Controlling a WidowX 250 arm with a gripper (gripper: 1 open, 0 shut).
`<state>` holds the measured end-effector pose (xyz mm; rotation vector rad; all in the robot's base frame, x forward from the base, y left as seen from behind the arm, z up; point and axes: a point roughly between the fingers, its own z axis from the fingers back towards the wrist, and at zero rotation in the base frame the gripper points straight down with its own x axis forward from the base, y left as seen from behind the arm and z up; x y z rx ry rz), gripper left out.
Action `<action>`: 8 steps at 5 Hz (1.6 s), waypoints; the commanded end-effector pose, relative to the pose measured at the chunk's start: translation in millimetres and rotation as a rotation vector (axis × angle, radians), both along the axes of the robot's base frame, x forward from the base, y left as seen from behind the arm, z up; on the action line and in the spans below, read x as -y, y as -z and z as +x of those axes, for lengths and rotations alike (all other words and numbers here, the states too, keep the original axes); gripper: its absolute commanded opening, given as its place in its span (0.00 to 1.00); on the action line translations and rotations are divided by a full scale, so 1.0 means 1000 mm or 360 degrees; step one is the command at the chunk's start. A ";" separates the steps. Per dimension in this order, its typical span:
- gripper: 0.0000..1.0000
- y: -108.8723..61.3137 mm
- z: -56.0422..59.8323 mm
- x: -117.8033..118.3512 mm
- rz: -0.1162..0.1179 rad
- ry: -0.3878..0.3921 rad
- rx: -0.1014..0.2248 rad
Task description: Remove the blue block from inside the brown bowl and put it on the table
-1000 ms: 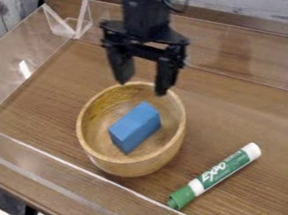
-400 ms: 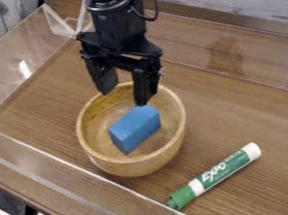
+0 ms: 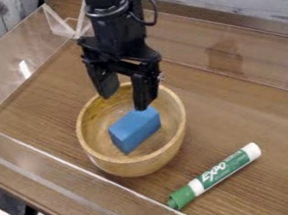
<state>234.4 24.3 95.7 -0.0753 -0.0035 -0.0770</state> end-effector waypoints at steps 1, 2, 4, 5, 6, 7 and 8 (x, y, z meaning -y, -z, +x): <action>1.00 -0.009 0.004 -0.004 -0.0006 -0.0004 0.0080; 1.00 -0.008 0.003 -0.004 -0.0020 0.0003 0.0089; 1.00 -0.007 0.003 -0.005 -0.0048 0.0008 0.0107; 1.00 -0.007 0.003 -0.005 -0.0060 0.0009 0.0116; 1.00 -0.007 0.003 -0.004 -0.0071 0.0010 0.0124; 1.00 -0.008 0.003 -0.004 -0.0081 0.0008 0.0129; 1.00 -0.008 0.002 -0.004 -0.0090 0.0006 0.0134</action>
